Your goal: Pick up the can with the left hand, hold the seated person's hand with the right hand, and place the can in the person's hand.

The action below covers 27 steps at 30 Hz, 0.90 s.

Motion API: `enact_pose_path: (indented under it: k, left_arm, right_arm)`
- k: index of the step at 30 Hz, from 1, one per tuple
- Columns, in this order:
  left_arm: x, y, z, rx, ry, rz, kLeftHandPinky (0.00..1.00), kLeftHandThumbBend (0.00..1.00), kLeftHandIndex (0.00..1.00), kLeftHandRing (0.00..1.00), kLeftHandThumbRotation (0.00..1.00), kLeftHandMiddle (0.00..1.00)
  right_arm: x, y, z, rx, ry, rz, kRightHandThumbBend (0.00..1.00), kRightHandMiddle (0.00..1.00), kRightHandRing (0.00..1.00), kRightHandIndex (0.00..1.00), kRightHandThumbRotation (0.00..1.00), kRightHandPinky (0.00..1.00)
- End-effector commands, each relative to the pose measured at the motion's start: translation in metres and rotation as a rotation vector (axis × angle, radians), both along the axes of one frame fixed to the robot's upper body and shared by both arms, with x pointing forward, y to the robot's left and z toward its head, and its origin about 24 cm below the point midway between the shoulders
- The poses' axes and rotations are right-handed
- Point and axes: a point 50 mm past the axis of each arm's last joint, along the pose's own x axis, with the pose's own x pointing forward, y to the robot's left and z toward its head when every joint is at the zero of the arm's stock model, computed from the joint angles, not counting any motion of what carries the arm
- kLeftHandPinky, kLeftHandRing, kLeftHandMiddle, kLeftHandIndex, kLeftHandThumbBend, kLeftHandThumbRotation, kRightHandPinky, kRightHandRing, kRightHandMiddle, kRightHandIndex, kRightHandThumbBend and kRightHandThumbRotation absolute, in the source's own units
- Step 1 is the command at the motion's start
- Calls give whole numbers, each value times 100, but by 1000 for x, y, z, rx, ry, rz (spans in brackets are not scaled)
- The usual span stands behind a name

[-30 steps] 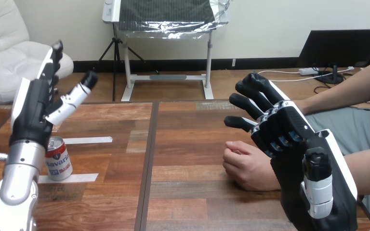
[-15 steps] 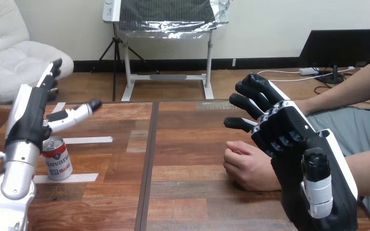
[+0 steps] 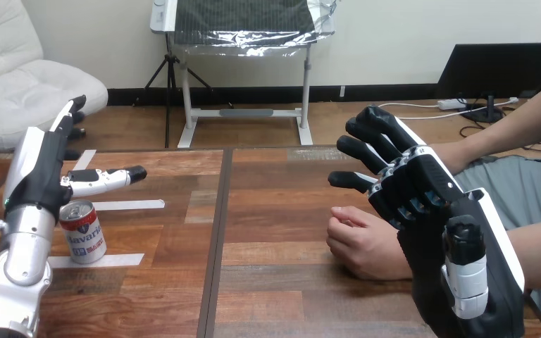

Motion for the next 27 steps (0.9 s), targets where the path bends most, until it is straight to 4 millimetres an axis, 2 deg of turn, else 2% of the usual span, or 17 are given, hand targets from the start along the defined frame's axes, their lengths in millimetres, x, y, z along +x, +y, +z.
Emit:
enact_pose_path:
  k: [1, 27]
  left_arm:
    - [17, 0, 30, 54, -90, 3, 82, 95, 92, 93, 13, 94]
    - [11, 6, 10, 115, -8, 51, 76, 92, 92, 89, 18, 91]
  right_arm:
    - [7, 1, 14, -5, -90, 3, 83, 89, 88, 88, 86, 75]
    - [7, 1, 15, 0, -97, 17, 83, 88, 87, 88, 87, 74]
